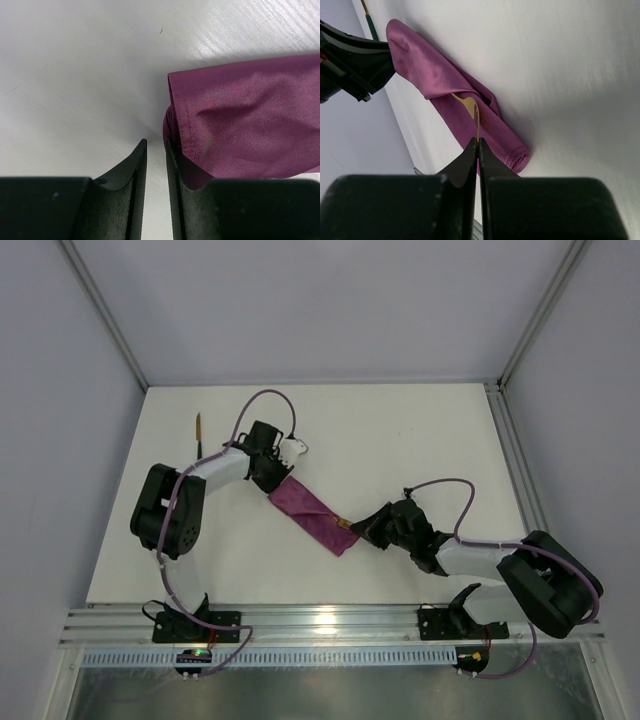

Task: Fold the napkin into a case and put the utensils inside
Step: Insert the fork into the folded napkin.

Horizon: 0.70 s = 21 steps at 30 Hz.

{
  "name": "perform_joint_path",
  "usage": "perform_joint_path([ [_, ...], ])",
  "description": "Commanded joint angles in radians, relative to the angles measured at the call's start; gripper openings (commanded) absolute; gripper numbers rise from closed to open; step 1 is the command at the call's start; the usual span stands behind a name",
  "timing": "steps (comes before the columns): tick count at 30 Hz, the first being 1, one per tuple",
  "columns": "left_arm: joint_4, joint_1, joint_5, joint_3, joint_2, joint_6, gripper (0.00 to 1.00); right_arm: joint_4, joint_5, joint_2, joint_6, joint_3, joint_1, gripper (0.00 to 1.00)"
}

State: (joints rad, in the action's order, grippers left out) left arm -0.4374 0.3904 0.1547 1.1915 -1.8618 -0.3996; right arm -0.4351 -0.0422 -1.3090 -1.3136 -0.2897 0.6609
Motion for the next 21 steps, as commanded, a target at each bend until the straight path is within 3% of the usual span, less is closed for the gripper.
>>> perform_joint_path([
  [1,0.023,-0.007,0.026,-0.009,0.027,0.008,0.24,-0.079,0.082,-0.012,-0.013,-0.015,0.016,0.04],
  [8,0.025,-0.010,0.014,-0.003,0.036,0.016,0.24,-0.136,0.058,-0.121,-0.041,-0.058,0.042,0.04],
  [21,0.029,-0.044,-0.009,0.002,0.055,0.019,0.29,-0.076,0.079,-0.125,-0.061,-0.085,0.086,0.04],
])
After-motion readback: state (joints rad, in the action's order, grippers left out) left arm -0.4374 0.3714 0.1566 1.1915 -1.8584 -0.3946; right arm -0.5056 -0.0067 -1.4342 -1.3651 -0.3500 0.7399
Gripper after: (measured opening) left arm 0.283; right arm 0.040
